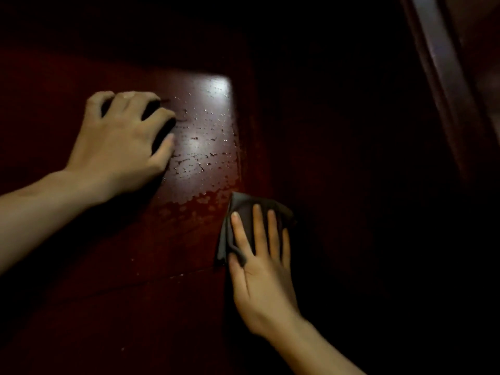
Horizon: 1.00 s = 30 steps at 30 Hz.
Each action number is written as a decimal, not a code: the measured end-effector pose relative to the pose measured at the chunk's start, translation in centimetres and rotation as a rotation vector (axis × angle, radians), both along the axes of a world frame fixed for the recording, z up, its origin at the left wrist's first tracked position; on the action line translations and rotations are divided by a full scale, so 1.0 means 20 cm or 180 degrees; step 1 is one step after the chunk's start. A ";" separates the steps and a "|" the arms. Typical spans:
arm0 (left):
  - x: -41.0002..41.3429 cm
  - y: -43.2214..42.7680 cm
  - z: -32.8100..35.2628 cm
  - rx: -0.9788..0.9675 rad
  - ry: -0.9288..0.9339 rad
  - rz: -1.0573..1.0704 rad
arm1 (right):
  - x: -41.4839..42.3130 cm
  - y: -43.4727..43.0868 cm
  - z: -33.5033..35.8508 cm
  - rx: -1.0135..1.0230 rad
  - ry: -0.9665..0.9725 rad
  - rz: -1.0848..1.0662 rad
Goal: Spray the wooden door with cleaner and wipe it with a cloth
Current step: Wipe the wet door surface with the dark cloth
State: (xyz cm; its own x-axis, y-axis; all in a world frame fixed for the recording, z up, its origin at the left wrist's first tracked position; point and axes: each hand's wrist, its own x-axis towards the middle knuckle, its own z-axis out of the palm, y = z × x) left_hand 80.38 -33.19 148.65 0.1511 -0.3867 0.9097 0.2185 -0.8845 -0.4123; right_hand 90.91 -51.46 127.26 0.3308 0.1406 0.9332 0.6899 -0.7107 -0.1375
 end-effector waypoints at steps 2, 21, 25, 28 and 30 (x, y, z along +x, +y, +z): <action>-0.04 0.05 0.01 -0.0020 -0.0048 0.0139 | 0.00 0.04 0.26 -0.0020 -0.0261 -0.0084; -0.22 0.33 0.03 -0.0090 0.0012 0.0544 | -0.10 0.29 0.13 -0.0545 -0.1038 -0.0304; -0.30 0.44 0.14 -0.0260 -0.0029 0.0540 | -0.13 0.32 0.61 -0.0541 -0.0956 -0.0242; -0.36 0.51 0.23 -0.0385 0.0126 0.0596 | -0.10 0.36 1.27 -0.0133 -0.0739 -0.0412; -0.37 0.56 0.23 -0.0319 0.0126 0.0609 | -0.08 0.34 1.65 0.0042 -0.0419 -0.0349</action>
State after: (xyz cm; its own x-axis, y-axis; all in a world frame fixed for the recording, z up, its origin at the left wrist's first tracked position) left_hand 72.90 -21.95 153.28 0.2493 -0.2554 0.9341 0.3717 -0.8655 -0.3358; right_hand 89.28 -44.67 160.31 0.2184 0.0978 0.9709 0.6211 -0.7814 -0.0610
